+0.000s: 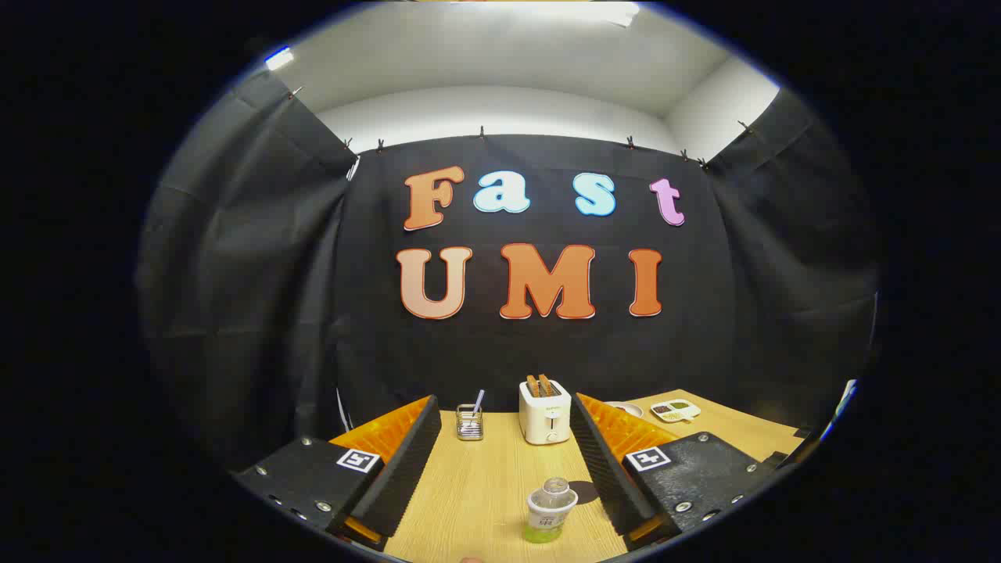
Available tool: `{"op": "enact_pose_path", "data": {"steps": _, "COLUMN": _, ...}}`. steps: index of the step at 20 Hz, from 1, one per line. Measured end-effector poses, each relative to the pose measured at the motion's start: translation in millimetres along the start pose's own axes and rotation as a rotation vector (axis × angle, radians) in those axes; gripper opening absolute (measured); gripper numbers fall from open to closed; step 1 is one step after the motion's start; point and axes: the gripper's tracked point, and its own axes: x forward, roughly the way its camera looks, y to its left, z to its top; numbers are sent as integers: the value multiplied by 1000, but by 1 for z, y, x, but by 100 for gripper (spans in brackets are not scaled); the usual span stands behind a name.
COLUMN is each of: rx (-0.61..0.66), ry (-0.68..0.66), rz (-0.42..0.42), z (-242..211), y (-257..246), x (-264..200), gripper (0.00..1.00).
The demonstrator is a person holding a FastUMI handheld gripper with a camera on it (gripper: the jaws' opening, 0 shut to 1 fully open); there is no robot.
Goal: Take the bottle from table, then pour the juice into the cup, finally place the bottle on the coaster
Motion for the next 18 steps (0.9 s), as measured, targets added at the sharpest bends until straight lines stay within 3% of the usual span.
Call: {"op": "enact_pose_path", "data": {"steps": 18, "rx": -9, "ry": 27, "rz": -23, "z": -8, "y": -8, "x": 7, "gripper": 98}}
